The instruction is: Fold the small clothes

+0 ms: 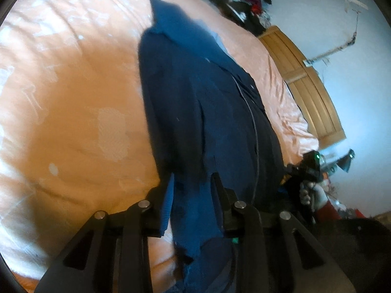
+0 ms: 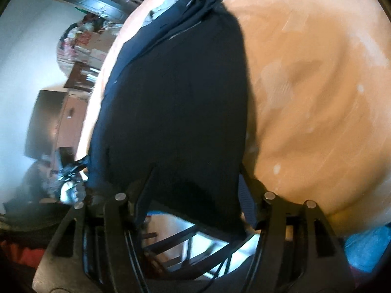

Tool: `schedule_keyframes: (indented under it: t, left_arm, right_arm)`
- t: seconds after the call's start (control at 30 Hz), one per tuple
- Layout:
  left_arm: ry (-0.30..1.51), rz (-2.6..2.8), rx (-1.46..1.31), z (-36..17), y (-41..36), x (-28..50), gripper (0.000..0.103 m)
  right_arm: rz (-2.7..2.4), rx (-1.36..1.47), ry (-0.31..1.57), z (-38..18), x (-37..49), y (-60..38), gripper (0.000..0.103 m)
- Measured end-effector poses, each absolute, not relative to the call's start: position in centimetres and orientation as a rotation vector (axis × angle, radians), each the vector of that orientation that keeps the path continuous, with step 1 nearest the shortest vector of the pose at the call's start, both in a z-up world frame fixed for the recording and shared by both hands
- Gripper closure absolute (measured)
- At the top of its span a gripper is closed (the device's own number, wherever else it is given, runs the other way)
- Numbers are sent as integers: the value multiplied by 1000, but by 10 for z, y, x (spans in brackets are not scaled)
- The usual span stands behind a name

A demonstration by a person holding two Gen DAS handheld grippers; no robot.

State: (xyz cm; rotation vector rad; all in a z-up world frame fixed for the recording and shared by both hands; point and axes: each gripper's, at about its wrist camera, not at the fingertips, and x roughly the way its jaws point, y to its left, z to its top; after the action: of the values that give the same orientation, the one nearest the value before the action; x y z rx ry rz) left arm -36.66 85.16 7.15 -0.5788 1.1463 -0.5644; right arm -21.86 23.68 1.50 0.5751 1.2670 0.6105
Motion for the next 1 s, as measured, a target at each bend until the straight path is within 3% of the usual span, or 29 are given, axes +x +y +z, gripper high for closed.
schedule_keyframes:
  t: [0.47,1.0]
  left_arm:
    - [1170,-665,-601,89,854,-399,75]
    - [1143,-726,-682,79,841,-382,77]
  right_arm:
    - [654,639,1282,12,-223,234,39]
    - [730,712,1280,7,-239,232,44]
